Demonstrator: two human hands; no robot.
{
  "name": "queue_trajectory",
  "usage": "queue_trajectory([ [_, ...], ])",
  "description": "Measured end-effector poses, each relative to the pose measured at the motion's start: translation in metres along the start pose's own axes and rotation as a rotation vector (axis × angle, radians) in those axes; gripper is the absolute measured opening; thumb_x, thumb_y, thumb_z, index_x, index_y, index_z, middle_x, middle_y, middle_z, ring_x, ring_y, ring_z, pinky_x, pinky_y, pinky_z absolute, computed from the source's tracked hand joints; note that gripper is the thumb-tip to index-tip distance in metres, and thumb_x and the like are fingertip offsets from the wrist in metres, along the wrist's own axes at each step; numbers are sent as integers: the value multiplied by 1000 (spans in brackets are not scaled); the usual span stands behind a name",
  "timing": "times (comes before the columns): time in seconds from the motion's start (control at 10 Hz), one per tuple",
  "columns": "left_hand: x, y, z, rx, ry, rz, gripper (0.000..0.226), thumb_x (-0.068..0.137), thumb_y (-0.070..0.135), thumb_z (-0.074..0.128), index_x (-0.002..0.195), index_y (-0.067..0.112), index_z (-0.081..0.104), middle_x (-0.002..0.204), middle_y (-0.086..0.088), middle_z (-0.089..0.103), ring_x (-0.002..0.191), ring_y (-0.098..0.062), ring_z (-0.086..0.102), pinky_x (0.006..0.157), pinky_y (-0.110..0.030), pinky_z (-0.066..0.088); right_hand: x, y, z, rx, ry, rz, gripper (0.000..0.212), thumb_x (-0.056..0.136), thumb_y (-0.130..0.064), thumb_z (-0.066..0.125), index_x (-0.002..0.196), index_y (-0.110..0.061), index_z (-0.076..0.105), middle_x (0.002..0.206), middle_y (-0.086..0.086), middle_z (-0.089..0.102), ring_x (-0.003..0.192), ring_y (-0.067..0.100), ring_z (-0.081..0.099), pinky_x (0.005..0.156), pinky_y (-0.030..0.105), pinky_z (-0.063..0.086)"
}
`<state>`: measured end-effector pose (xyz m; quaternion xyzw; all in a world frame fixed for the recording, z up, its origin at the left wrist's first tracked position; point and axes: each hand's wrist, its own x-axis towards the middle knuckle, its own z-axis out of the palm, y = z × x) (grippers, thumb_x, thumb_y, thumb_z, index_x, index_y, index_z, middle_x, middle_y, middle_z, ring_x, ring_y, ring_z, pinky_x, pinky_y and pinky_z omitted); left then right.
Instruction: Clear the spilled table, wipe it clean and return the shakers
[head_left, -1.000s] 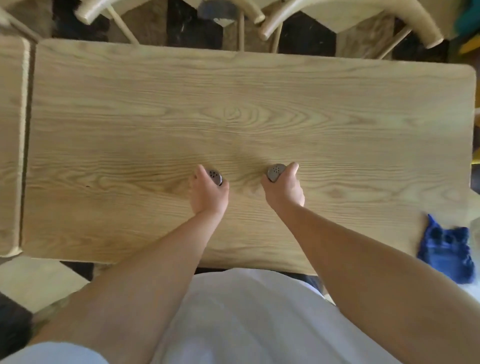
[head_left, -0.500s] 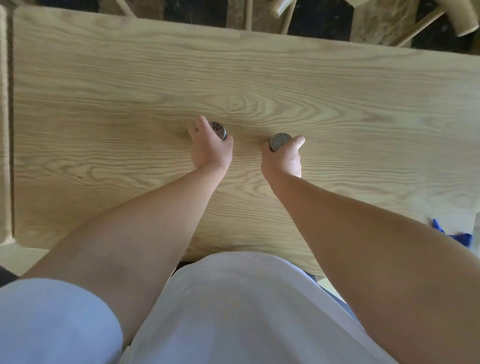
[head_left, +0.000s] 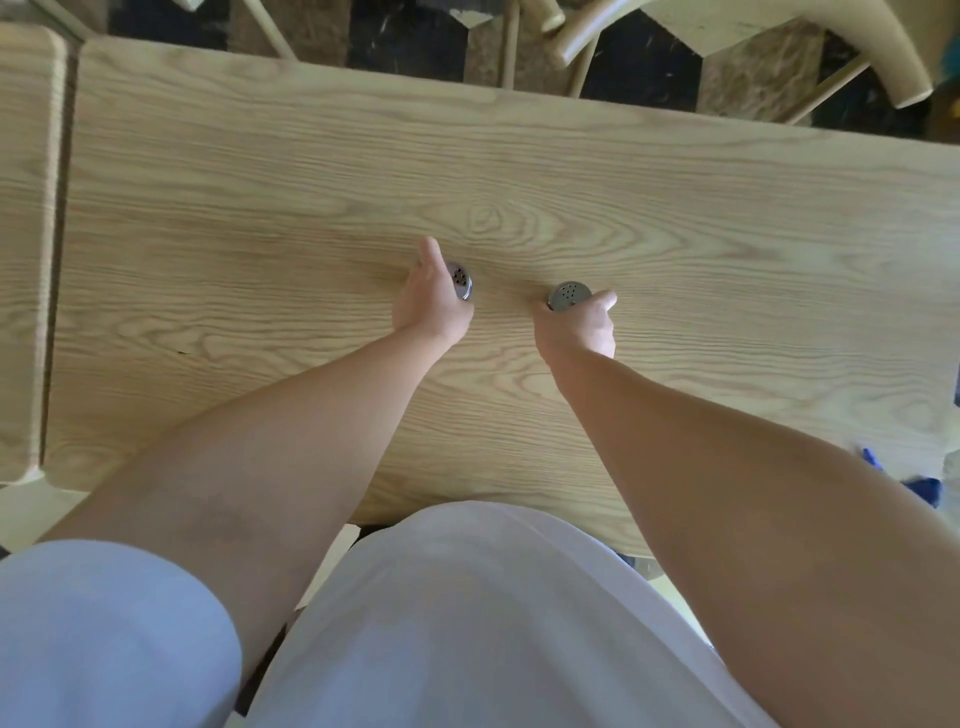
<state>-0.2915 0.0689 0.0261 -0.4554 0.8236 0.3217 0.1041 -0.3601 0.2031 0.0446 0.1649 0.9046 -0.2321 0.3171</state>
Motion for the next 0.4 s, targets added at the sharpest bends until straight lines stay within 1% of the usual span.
queue_trajectory([
  [0.1,-5,-5,-8,68,15,8,52,81,18,72,120,8,40,120,-9,57,108,-34,59,70,-37,40,-4,8,-3,-44,19,-16,54,80,-49,66,107,-14,35,76,0,54,80,30,62,74,38,53],
  [0.2,-14,-12,-10,46,35,-76,67,75,37,78,120,8,39,122,-9,55,109,-33,58,74,-37,40,-10,14,-2,-55,0,8,60,71,-50,68,107,-16,34,76,2,63,75,29,69,75,39,58],
  [0.3,-26,-11,-14,33,-10,-107,76,72,56,71,123,13,35,122,-5,52,103,-30,59,74,-37,41,-15,16,-2,-58,-25,13,59,66,-49,64,105,-18,33,80,4,70,72,31,72,74,41,60],
  [0.4,-33,-12,-16,43,-40,-91,68,73,51,67,119,14,33,117,-5,50,98,-33,59,73,-38,40,-16,21,1,-44,-20,10,58,63,-47,61,104,-18,33,80,5,71,72,32,72,75,42,61],
])
